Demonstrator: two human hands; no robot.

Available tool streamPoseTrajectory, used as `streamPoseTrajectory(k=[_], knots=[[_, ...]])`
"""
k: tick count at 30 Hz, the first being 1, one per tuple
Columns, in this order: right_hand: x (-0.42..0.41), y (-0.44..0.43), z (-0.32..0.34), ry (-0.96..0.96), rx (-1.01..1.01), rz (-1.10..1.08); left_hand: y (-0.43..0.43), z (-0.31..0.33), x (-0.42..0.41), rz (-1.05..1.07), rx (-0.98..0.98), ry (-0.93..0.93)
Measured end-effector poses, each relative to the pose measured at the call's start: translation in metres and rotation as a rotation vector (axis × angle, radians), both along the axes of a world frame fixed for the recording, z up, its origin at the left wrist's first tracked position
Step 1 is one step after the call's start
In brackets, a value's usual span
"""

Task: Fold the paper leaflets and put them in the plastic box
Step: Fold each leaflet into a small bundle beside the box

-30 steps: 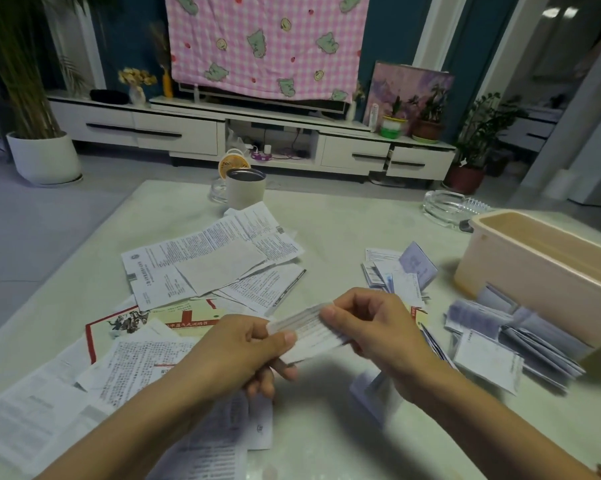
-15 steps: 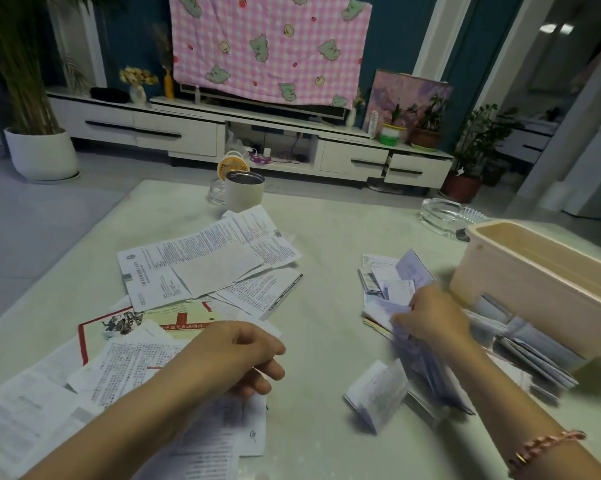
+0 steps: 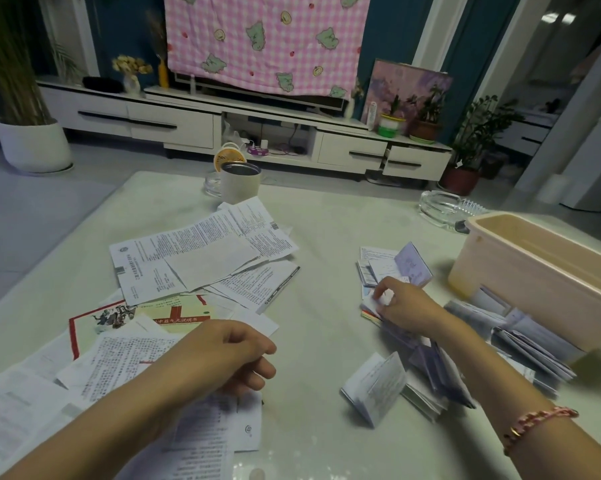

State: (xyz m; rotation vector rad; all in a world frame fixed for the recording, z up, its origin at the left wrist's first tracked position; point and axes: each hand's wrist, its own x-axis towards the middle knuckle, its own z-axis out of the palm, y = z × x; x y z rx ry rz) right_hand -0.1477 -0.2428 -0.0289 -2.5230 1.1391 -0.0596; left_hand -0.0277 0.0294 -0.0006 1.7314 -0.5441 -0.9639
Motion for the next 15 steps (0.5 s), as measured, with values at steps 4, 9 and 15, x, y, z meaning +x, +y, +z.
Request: streamPoseTrajectory(k=[4,9,15], knots=[[0.001,-0.008,-0.005,-0.031,0.077,0.031,0.000,-0.002,0.000,0.012,0.012,0.018],[-0.001,-0.003,-0.011,-0.027,-0.030,0.104,0.001,0.002,0.009,0.092,0.016,-0.015],[0.003,0.006,-0.011,0.139,-0.114,0.012,0.009,0.008,0.028,0.288,-0.022,-0.263]])
